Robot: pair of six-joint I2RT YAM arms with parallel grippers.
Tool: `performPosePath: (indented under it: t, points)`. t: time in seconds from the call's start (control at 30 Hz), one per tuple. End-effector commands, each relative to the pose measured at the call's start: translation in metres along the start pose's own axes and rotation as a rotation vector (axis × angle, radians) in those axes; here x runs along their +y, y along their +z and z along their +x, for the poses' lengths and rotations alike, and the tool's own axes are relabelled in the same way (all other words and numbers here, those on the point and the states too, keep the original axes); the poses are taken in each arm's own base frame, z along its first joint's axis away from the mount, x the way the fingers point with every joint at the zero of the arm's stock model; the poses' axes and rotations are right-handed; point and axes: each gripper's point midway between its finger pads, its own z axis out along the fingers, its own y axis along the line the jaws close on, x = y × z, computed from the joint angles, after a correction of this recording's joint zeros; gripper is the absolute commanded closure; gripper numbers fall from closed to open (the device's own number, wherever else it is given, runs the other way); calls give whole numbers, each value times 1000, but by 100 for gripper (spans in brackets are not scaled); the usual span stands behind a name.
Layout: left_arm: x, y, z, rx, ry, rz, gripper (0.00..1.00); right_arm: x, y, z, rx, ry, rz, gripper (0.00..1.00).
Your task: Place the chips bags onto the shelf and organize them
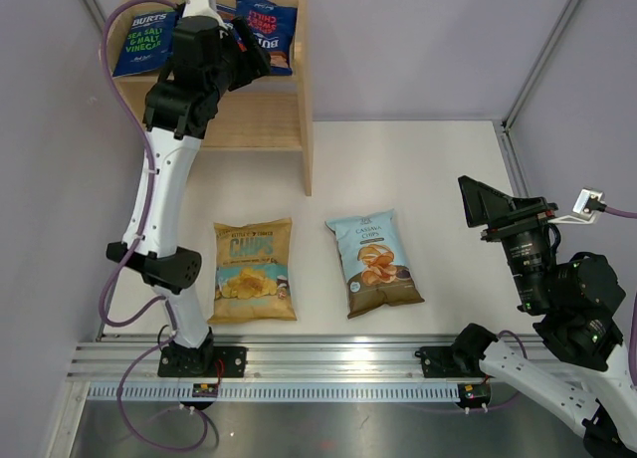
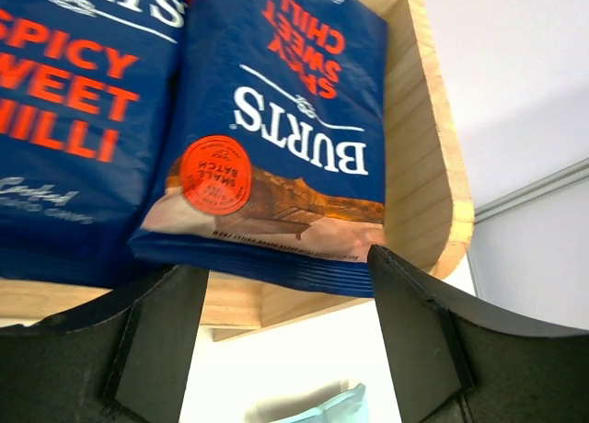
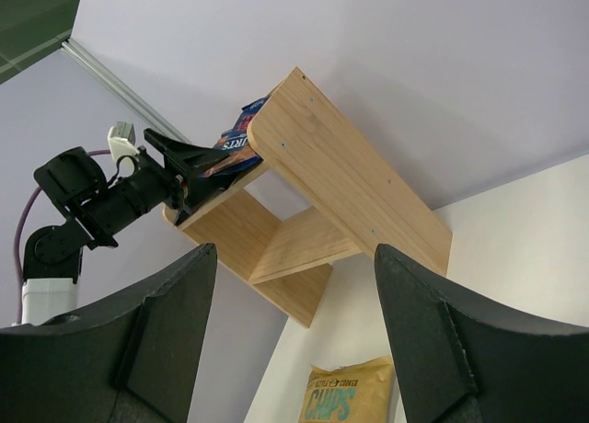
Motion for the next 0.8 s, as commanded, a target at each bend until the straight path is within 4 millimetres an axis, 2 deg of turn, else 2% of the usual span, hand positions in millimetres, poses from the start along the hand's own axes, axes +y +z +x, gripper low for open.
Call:
performPosePath:
  t: [0.0,0.2,0.3,0.33,0.4,0.43,0.47,0.53,0.57,0.63,0.67,0.7,0.73,0.77]
  points:
    - [-6,-35,-35,-77,20,57,28,0,1,3,9,0,0,24]
    - [-7,-48,-35,-59,38,94,28,-2,4,7,22,-18,12,23]
    - [-10,-59,-37,-56,49,120,25,0,9,14,51,-52,12,21]
    - [-12,-69,-42,-67,55,133,25,0,10,19,72,-71,15,21]
    - [-10,-80,-42,-68,64,132,19,2,17,25,108,-124,20,17]
    - [-10,-97,-49,-91,73,139,16,0,18,34,152,-175,20,15]
    - [-6,-100,-43,-76,80,129,1,2,24,40,180,-202,21,13]
    - [1,-111,-40,-77,100,117,1,2,24,57,266,-262,5,4]
    - [9,-126,-32,-69,107,106,1,0,29,68,305,-304,11,1]
    - [17,-141,-28,-80,129,96,1,-9,32,93,405,-365,22,1]
    - [22,-162,-28,-101,133,97,1,-10,33,100,437,-381,18,1]
    - [35,-159,-8,-61,139,66,1,-14,32,112,485,-403,22,1]
    - [40,-162,1,-52,149,65,1,-15,32,133,566,-430,-9,0]
    - [45,-167,9,-44,154,61,1,-17,31,147,617,-440,-27,1]
